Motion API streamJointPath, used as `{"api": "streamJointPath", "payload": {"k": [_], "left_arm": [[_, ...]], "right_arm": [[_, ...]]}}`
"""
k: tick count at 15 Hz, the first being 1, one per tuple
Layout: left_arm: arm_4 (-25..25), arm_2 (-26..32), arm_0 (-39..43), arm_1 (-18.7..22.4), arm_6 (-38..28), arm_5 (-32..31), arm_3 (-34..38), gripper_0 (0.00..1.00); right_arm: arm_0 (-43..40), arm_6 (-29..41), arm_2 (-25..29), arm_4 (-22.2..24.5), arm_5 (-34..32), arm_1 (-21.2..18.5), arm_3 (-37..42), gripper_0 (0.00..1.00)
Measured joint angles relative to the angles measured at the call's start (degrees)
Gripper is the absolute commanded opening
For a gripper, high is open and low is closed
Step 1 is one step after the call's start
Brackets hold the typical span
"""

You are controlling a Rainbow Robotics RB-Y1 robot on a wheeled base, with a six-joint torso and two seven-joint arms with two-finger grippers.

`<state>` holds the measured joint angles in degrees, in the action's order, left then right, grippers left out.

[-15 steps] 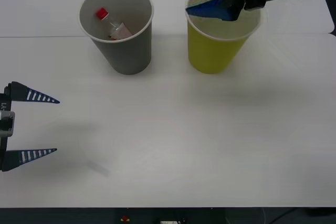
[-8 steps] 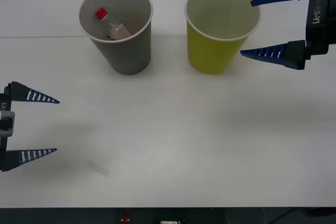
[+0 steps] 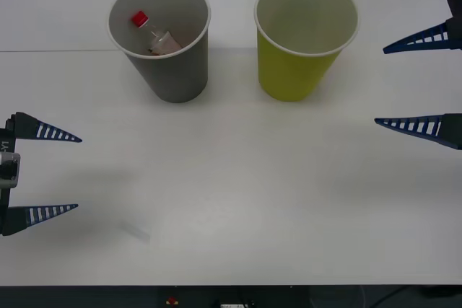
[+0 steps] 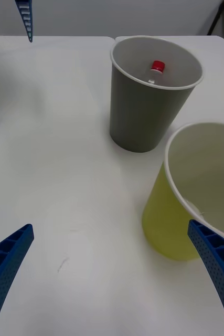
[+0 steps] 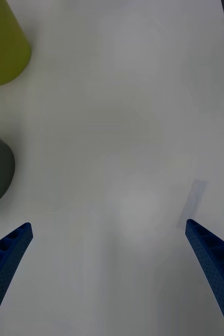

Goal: Put the can into the green bin and the plastic bottle into the gray bin

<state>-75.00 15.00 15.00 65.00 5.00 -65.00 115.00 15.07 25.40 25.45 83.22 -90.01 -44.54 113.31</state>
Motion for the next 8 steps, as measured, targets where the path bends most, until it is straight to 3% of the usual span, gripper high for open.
{"api": "streamJointPath", "payload": {"k": [8], "left_arm": [[0.0,0.0,0.0,0.0,0.0,0.0,0.0,1.00]], "right_arm": [[-12.0,-7.7,3.1,-3.0,0.0,-1.8,1.4,1.00]]}}
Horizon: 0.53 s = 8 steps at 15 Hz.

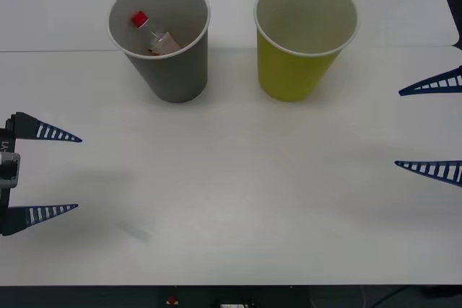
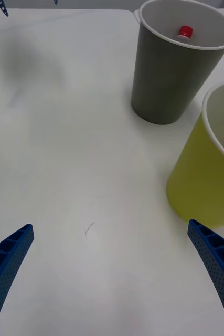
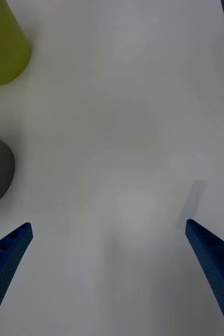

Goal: Put the can into the green bin and the plastic bottle into the gray bin

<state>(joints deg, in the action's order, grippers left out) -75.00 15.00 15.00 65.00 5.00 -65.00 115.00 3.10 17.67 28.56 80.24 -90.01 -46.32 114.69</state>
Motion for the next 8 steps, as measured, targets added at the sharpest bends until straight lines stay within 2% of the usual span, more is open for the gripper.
{"api": "streamJointPath", "payload": {"k": [5,8], "left_arm": [[0.0,0.0,0.0,0.0,0.0,0.0,0.0,1.00],[0.0,0.0,0.0,0.0,0.0,0.0,0.0,1.00]], "right_arm": [[-7.5,-1.4,1.1,-0.2,0.0,0.1,3.6,1.00],[-9.0,-2.2,1.0,-0.4,0.0,0.1,4.6,1.00]]}}
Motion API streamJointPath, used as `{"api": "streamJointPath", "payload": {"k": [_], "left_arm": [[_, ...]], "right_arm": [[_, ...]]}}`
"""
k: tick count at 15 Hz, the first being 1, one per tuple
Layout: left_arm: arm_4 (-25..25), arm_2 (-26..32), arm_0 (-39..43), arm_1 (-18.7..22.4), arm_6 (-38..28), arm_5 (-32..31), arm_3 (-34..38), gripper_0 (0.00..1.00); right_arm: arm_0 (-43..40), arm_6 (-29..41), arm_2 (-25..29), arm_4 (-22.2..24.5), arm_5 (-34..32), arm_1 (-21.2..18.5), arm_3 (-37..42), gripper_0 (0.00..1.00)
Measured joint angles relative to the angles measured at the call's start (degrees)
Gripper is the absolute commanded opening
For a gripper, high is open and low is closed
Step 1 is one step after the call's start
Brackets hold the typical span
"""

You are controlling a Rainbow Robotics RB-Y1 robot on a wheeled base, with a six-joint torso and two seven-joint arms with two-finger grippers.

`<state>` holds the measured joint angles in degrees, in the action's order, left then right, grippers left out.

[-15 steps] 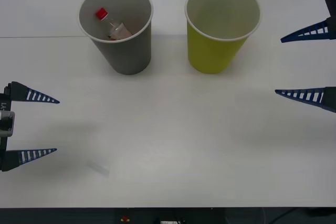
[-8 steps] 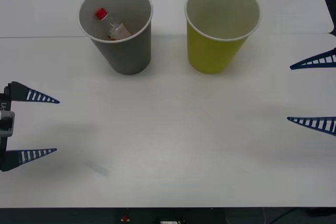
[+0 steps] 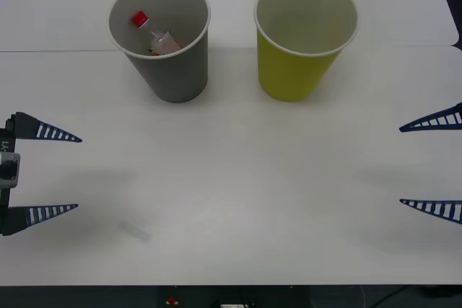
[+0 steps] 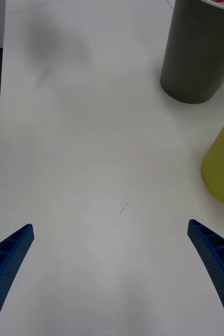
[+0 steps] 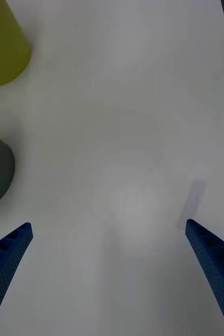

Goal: Put the can into the green bin and the plastic bottle into the gray bin

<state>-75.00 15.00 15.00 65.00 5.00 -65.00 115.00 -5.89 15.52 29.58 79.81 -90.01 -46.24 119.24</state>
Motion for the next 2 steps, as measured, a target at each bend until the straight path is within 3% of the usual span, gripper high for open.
{"api": "streamJointPath", "payload": {"k": [2], "left_arm": [[0.0,0.0,0.0,0.0,0.0,0.0,0.0,1.00]], "right_arm": [[-0.1,-0.2,-0.2,0.0,0.0,0.0,0.0,1.00]]}}
